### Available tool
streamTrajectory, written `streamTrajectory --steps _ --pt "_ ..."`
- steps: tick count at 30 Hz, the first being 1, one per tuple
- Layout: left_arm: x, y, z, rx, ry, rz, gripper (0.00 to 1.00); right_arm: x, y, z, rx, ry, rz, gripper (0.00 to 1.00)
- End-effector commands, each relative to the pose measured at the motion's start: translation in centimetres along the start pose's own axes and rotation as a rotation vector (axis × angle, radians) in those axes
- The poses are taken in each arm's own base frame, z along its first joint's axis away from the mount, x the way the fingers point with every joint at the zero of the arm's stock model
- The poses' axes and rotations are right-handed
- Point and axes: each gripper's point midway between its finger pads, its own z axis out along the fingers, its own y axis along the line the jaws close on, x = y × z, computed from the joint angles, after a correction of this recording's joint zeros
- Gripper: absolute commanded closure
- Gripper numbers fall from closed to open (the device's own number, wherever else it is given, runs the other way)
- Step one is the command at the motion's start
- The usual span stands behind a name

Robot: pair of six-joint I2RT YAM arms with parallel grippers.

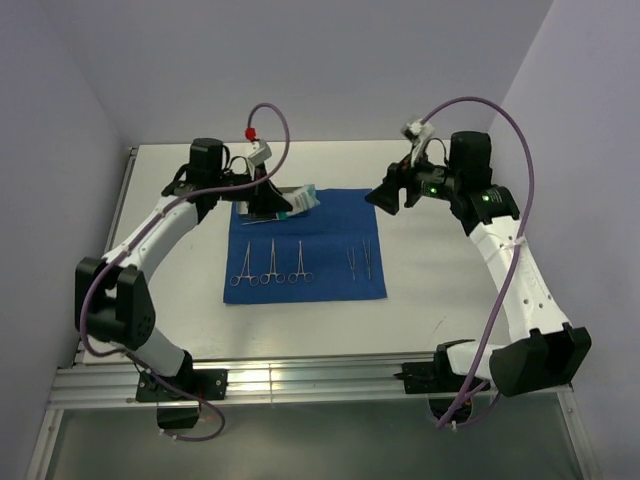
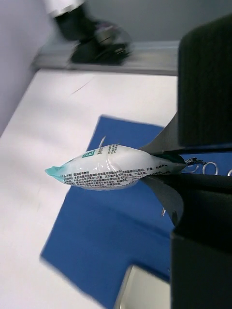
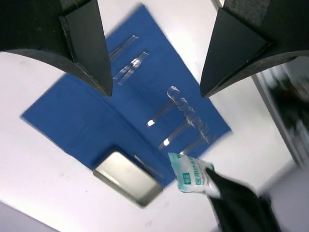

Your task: Open and lay out the surgical kit

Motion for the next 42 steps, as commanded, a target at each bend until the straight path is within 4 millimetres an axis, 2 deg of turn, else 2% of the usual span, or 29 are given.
streamTrajectory --steps 1,2,3,4,5,6,9,10,11,13,17,21,25,28,29,32,35,39,42 --pt "-10.5 -0.6 -1.2 -0.229 -0.344 0.053 1.00 -3.4 -0.9 -0.2 0.068 -0.191 0.352 0.19" --pt "-11.4 -0.6 -1.0 -0.290 -0.366 0.041 1.00 -3.7 -1.0 -0.2 0.079 -0.213 0.414 0.18" --pt "-11.9 1.2 -1.3 -0.437 -0.400 0.008 1.00 -4.3 -1.0 0.0 0.068 -0.253 0.521 0.17" --pt "-11.7 1.4 -0.8 -0.471 -0.393 -0.015 1.00 -4.6 -1.1 0.2 0.063 -0.283 0.570 0.16" --pt "-11.8 0.8 0.2 -0.472 -0.401 -0.027 0.98 -5.2 -1.0 0.1 0.054 -0.318 0.612 0.14" --pt "-11.9 1.3 0.3 -0.504 -0.427 -0.048 0.99 -6.0 -1.0 0.6 0.045 -0.364 0.682 0.09" --pt "-13.4 1.1 1.0 -0.523 -0.536 -0.087 0.99 -8.1 -0.2 1.6 0.020 -0.413 0.700 0.03" --pt "-13.7 1.3 1.7 -0.545 -0.558 -0.101 0.99 -8.3 0.1 2.6 0.016 -0.408 0.721 0.02" --pt "-14.8 1.1 1.8 -0.549 -0.584 -0.093 0.98 -8.7 0.2 2.9 0.016 -0.414 0.733 0.01" --pt "-15.3 1.3 2.8 -0.576 -0.600 -0.108 0.99 -9.6 -0.1 3.1 0.028 -0.443 0.778 0.01" --pt "-16.5 0.3 4.3 -0.582 -0.616 -0.058 0.97 -9.1 -1.3 4.7 0.066 -0.436 0.903 0.00" --pt "-16.6 -0.2 5.5 -0.577 -0.597 -0.015 0.96 -10.3 -1.1 5.6 0.054 -0.441 0.919 0.00" --pt "-16.3 -0.8 6.1 -0.569 -0.585 -0.001 0.96 -9.4 -2.5 6.9 0.122 -0.394 0.963 0.00" --pt "-16.2 -1.3 6.4 -0.560 -0.572 0.022 0.94 -9.1 -2.3 7.3 0.101 -0.370 0.982 0.00" --pt "-16.1 -1.5 6.6 -0.560 -0.568 0.028 0.94 -8.6 -2.3 7.5 0.094 -0.364 0.992 0.05" --pt "-15.7 -1.6 6.9 -0.576 -0.548 0.062 0.92 -9.1 -1.7 7.6 0.047 -0.375 0.998 0.14" --pt "-15.6 -1.6 7.0 -0.586 -0.543 0.067 0.89 -8.4 -1.5 8.1 0.038 -0.346 1.011 0.18" --pt "-15.5 -1.6 7.3 -0.577 -0.542 0.060 0.89 -8.3 -1.5 8.4 0.034 -0.337 1.007 0.21" --pt "-15.6 -1.6 7.5 -0.574 -0.542 0.054 0.90 -8.1 -1.5 8.7 0.037 -0.328 1.005 0.27"
